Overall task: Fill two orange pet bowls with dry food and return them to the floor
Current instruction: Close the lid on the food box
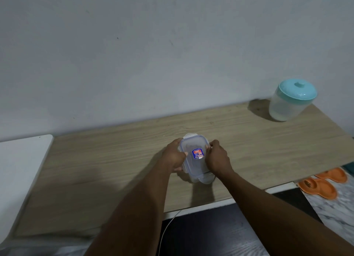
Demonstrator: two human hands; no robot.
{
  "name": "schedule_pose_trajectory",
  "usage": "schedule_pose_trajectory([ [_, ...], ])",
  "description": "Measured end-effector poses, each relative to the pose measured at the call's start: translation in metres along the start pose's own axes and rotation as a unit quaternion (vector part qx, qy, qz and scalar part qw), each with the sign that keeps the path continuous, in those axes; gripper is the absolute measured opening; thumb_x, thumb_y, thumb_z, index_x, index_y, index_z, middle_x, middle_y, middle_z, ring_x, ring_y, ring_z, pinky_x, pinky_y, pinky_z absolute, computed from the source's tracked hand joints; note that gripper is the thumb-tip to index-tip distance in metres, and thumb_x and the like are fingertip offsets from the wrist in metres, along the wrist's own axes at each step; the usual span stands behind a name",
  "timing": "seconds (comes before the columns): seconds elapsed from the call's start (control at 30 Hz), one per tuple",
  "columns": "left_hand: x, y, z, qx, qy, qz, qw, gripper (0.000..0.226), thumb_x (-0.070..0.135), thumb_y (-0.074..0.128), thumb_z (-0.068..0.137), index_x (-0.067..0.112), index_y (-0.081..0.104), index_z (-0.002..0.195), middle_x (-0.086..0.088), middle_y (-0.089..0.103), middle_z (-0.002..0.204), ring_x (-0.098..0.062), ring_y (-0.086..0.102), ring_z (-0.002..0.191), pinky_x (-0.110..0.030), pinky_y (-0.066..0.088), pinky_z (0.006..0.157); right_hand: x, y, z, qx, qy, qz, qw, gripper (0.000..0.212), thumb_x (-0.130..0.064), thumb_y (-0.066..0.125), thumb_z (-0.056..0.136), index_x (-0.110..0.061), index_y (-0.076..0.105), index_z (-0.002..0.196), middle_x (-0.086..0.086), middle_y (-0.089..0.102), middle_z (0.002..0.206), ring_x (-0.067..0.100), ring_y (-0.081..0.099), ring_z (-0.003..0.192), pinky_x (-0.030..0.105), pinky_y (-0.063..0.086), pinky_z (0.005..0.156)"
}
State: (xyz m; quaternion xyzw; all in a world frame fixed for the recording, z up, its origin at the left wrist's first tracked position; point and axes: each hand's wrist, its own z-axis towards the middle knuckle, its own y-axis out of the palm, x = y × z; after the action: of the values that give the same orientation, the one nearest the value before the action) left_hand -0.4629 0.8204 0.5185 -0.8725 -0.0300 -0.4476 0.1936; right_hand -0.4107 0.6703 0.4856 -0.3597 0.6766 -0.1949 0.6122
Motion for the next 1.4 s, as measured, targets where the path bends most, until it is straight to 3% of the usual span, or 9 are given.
schedule_pose_trajectory([
  [0.07,0.001,-0.002,0.000,-0.013,-0.004,-0.006,1.000,0.051,0.012,0.063,0.095,0.035,0.049,0.138,-0.004,0.061,0.129,-0.031,0.065,0.109,-0.055,0.060,0.082,0.001,0.004,-0.004,0.006,-0.001,0.015,1.000,0.022,-0.026,0.041,0.104,-0.007,0.048,0.112,0.019,0.062,0.112,0.040,0.062,0.099,0.040,0.046,0.076],
  [0.3,0.000,-0.006,0.004,-0.029,-0.035,-0.039,0.998,0.049,0.005,0.065,0.094,0.029,0.050,0.135,-0.011,0.061,0.130,-0.033,0.065,0.110,-0.055,0.059,0.086,0.000,0.007,-0.007,0.015,0.012,0.032,0.999,0.020,-0.030,0.046,0.101,-0.011,0.046,0.106,0.015,0.065,0.105,0.035,0.065,0.092,0.046,0.054,0.078],
  [0.47,0.002,-0.007,0.001,-0.035,-0.045,-0.050,0.997,0.052,0.002,0.066,0.092,0.029,0.050,0.134,-0.011,0.060,0.128,-0.034,0.063,0.112,-0.056,0.058,0.087,0.004,0.000,-0.005,0.017,-0.008,-0.010,1.000,0.027,-0.031,0.041,0.105,-0.005,0.049,0.110,0.017,0.066,0.108,0.034,0.063,0.092,0.033,0.041,0.070],
  [0.7,0.003,-0.006,-0.005,-0.031,-0.017,-0.003,0.999,0.052,0.008,0.064,0.095,0.029,0.049,0.140,-0.009,0.060,0.131,-0.032,0.065,0.110,-0.051,0.061,0.079,0.002,-0.004,-0.007,0.018,-0.019,-0.056,0.998,0.026,-0.028,0.044,0.103,-0.004,0.050,0.110,0.019,0.065,0.109,0.037,0.065,0.094,0.038,0.047,0.072],
  [0.9,-0.004,-0.003,-0.006,-0.009,0.024,0.026,0.999,0.050,0.009,0.064,0.094,0.025,0.052,0.140,-0.010,0.062,0.132,-0.031,0.064,0.112,-0.053,0.059,0.087,0.008,0.006,-0.013,0.030,-0.015,-0.033,0.999,0.025,-0.029,0.041,0.103,-0.005,0.047,0.110,0.018,0.064,0.109,0.036,0.064,0.093,0.040,0.050,0.072],
  [1.1,-0.004,-0.001,-0.005,-0.012,0.035,0.056,0.998,0.051,0.010,0.059,0.096,0.026,0.047,0.144,-0.005,0.058,0.133,-0.034,0.064,0.113,-0.054,0.060,0.085,0.009,0.012,-0.013,0.033,-0.005,-0.034,0.999,0.026,-0.031,0.044,0.101,-0.007,0.045,0.112,0.018,0.063,0.109,0.035,0.065,0.094,0.040,0.052,0.074],
  [1.27,-0.002,-0.002,-0.005,0.005,0.018,0.086,0.996,0.052,0.017,0.064,0.095,0.024,0.045,0.143,-0.009,0.056,0.137,-0.033,0.066,0.107,-0.047,0.062,0.074,0.011,0.015,-0.012,0.062,-0.023,-0.136,0.988,0.028,-0.028,0.048,0.099,-0.005,0.051,0.116,0.019,0.059,0.116,0.035,0.055,0.107,0.043,0.050,0.083],
  [1.4,0.000,-0.006,-0.005,0.059,-0.044,0.149,0.986,0.054,0.036,0.079,0.083,0.003,0.060,0.121,-0.019,0.069,0.114,-0.031,0.071,0.086,-0.028,0.052,0.052,0.012,0.016,-0.010,0.086,-0.025,-0.166,0.982,0.027,-0.023,0.050,0.099,-0.003,0.057,0.116,0.018,0.059,0.116,0.034,0.053,0.109,0.040,0.046,0.085],
])
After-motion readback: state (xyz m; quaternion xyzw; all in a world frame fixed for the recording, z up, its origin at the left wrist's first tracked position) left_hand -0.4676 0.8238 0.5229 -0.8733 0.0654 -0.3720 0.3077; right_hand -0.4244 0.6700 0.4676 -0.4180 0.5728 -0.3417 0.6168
